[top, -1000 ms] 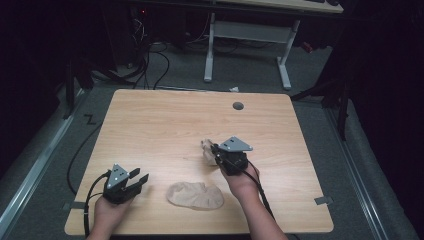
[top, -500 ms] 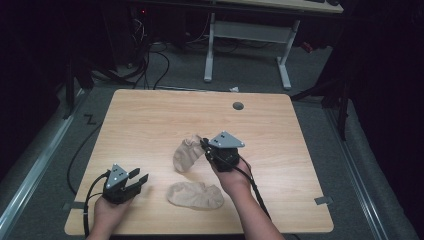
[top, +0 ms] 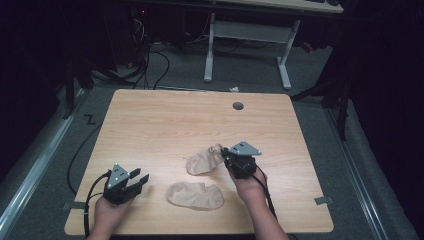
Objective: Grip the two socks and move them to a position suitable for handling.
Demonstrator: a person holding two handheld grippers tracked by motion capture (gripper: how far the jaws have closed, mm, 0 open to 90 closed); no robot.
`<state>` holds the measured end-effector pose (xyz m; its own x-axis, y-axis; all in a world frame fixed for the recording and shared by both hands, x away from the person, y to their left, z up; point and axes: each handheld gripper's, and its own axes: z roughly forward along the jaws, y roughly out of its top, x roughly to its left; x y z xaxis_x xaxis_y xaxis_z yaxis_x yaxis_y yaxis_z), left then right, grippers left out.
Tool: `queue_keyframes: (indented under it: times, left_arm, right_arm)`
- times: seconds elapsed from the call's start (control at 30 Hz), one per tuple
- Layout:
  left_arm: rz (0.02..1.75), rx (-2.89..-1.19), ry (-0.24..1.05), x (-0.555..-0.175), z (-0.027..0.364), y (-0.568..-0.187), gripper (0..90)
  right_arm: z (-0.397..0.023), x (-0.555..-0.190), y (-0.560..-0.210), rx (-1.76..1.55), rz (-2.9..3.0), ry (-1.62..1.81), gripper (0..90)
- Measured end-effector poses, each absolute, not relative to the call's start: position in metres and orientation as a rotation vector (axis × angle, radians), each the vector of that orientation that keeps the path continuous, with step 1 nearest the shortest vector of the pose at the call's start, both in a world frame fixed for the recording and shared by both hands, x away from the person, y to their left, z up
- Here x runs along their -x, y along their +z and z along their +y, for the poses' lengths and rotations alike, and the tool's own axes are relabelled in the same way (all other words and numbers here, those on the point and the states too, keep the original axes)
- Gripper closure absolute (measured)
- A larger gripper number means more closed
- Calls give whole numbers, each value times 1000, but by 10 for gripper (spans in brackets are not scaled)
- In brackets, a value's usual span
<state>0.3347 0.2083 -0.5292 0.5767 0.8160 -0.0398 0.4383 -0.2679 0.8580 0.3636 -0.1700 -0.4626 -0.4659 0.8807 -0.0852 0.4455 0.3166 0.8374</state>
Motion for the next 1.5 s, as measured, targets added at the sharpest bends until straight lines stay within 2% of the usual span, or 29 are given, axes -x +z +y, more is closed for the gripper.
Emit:
queue_keyframes:
  times: [0.4, 1.03, 1.2, 1.5]
  left_arm:
    - [1009, -1915, 524, -334, 208, -529, 571]
    - [1007, -1928, 497, -335, 202, -530, 558]
    - [952, -1977, 506, -338, 182, -523, 548]
    - [864, -2057, 462, -361, 126, -508, 537]
  right_arm:
    - [-196, -355, -502, -1277, 2064, 944, 842]
    - [-212, -348, -525, -1334, 2121, 827, 809]
    - [-213, -348, -525, -1335, 2121, 828, 777]
    - [-221, -350, -522, -1384, 2099, 893, 650]
